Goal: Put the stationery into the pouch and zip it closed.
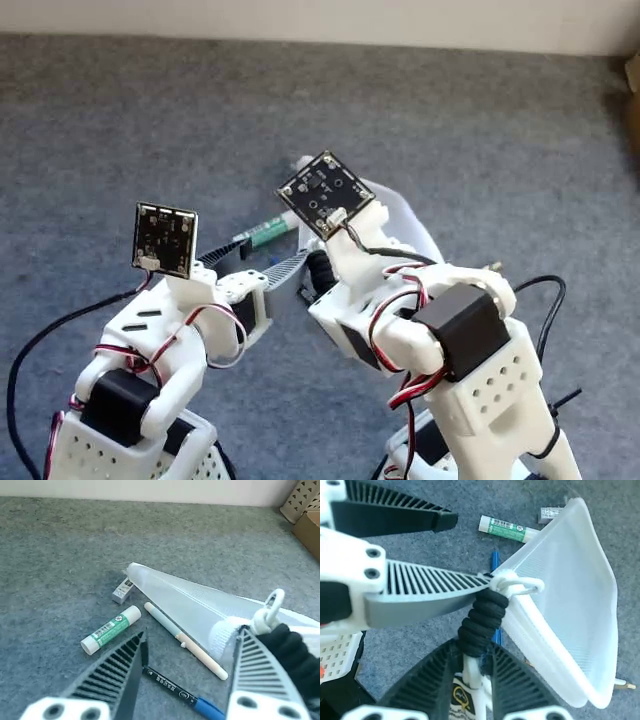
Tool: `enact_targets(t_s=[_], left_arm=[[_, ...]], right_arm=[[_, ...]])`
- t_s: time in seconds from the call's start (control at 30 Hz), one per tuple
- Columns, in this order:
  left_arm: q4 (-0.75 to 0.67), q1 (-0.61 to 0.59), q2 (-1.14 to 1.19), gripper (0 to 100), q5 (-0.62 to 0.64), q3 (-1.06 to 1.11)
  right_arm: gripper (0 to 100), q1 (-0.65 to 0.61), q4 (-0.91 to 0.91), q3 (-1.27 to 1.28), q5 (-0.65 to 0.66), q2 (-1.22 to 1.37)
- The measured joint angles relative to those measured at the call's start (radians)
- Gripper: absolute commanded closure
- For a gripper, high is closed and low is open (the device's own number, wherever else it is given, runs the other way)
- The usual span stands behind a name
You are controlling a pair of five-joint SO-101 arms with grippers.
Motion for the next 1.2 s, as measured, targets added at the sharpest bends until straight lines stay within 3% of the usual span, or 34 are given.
enact_targets(t_s=[0.3, 0.47, 0.63, 1.03, 1.2], left_arm=[[0.031, 0.011, -0.011, 73, -0.018, 0.037], [-0.032, -0.02, -0.011, 73, -0.014, 0.114], [-0.069, -0.077, -0.011, 83, -0.014, 0.124], [-0.071, -0.077, -0.011, 99, -0.02, 0.124], [-0.071, -0.077, -0.012, 99, -0.02, 0.124]], right_arm=[[99.3, 0.0, 0.0, 0.0, 0.0, 0.0], [99.3, -0.002, 0.0, 0.0, 0.0, 0.0], [99.3, -0.002, 0.0, 0.0, 0.0, 0.0], [99.3, -0.003, 0.0, 0.0, 0.0, 0.0], [99.3, -0.003, 0.0, 0.015, 0.0, 0.0]])
